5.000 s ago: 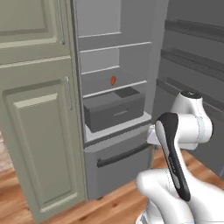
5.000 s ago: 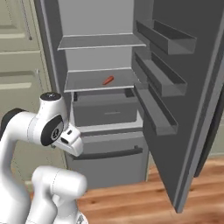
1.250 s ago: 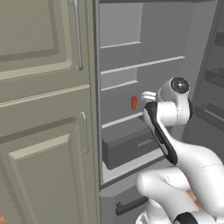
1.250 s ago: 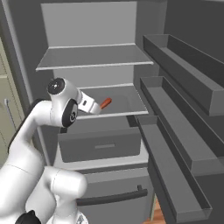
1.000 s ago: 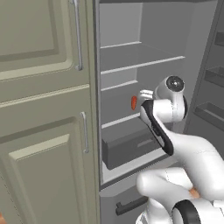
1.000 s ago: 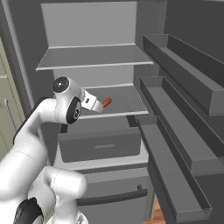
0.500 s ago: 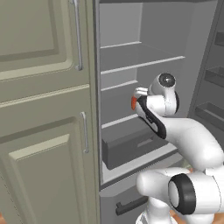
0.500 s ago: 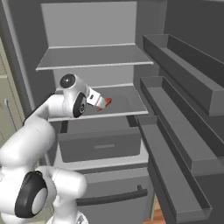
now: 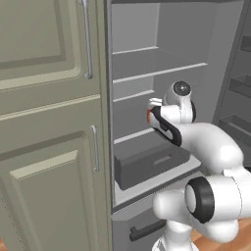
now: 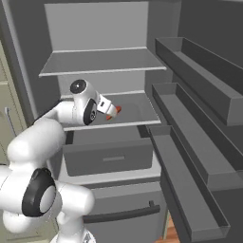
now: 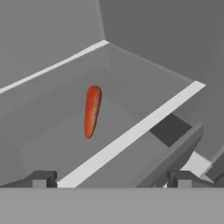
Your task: Gather the corn and carrot from the fridge and place them on a tray on the dining counter. Then gather the chicken drumstick and steak from the fridge and place them on the other tray.
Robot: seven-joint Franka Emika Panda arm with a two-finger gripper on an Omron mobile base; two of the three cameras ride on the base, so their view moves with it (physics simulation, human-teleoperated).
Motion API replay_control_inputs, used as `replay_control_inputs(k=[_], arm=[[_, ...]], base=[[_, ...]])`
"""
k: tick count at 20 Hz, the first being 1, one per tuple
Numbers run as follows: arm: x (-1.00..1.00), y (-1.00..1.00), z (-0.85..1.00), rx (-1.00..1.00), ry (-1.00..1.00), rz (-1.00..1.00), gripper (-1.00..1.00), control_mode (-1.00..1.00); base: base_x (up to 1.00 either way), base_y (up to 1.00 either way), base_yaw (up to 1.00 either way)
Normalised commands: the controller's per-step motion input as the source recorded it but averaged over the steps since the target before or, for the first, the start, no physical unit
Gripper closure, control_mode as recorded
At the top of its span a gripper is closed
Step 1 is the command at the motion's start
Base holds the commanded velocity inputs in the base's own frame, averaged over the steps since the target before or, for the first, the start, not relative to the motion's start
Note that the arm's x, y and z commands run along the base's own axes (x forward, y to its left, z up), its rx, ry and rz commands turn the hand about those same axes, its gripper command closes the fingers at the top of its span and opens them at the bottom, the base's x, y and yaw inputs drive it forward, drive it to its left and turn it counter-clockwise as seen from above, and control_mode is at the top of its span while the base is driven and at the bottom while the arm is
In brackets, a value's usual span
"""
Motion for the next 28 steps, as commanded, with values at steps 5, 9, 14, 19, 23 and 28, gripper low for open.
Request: replay_control_inputs(k=[5, 9, 14, 19, 23, 28], arm=[[0.29, 0.0, -0.22, 0.0, 0.0, 0.0, -1.0, -1.0], [0.44, 0.0, -0.01, 0.0, 0.08, 0.0, -1.0, -1.0], [0.38, 0.0, -0.02, 0.0, 0.11, 0.0, -1.0, -1.0], [0.22, 0.0, -0.23, -0.01, 0.01, 0.0, -1.0, -1.0], [0.23, 0.0, -0.26, -0.01, 0.0, 0.0, -1.0, -1.0], [0.32, 0.0, -0.16, 0.0, 0.02, 0.0, -1.0, -1.0]], base=[[0.0, 0.0, 0.0], [0.0, 0.0, 0.0], [0.0, 0.0, 0.0], [0.0, 0.0, 0.0], [0.0, 0.0, 0.0], [0.0, 0.0, 0.0]])
